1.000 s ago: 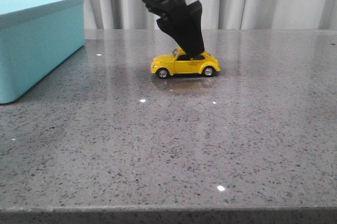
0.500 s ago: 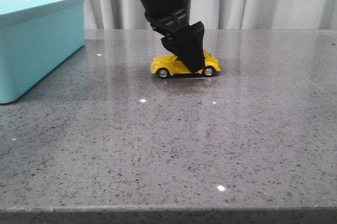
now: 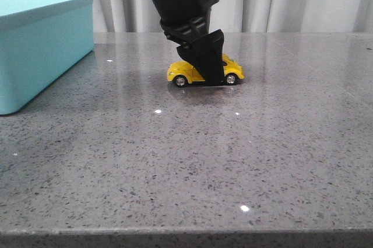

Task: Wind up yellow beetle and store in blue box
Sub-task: 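Lift the beetle off the table with the left gripper, then carry the beetle over the light-blue box with the left gripper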

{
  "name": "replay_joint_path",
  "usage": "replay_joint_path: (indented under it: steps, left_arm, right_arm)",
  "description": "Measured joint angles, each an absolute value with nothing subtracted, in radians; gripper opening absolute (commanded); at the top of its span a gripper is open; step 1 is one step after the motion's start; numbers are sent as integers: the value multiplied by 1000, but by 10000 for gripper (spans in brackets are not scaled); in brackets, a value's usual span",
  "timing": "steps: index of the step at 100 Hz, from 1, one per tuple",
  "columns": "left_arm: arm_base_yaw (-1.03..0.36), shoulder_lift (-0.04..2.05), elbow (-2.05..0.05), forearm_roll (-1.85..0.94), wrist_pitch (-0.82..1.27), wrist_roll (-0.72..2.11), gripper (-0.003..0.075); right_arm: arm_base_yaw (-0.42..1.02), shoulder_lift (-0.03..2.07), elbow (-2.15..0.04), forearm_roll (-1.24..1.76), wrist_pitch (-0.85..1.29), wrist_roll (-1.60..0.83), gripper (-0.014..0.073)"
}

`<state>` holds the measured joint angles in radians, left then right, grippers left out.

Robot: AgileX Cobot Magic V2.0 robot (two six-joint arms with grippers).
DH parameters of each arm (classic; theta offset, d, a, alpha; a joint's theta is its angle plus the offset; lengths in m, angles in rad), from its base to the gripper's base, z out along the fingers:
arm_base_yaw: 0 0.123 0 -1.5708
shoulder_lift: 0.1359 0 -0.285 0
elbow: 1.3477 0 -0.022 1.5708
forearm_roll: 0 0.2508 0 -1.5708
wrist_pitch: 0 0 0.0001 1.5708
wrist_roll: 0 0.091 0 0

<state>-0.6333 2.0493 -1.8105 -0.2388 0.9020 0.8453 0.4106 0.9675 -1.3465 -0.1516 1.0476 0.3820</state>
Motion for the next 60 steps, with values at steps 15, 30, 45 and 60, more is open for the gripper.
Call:
replay_joint_path:
  steps: [15,30,45,60]
  left_arm:
    - [-633,2049,-1812,-239,904,845,249]
    - [-633,2051,-1857,-235,946,845,219]
    - [-633,2051,-1981,-230,1033,820,219]
    - [-619,2051,-2160,-196,1131,733,219]
  right_arm:
    - [411,968,-1346,-152,1048,382,517]
    - [411,968,-1346,-152,1048,382,517]
    - [411,968,-1346,-152,1048,382,517]
    - [411,968,-1346,-152,1048,382,517]
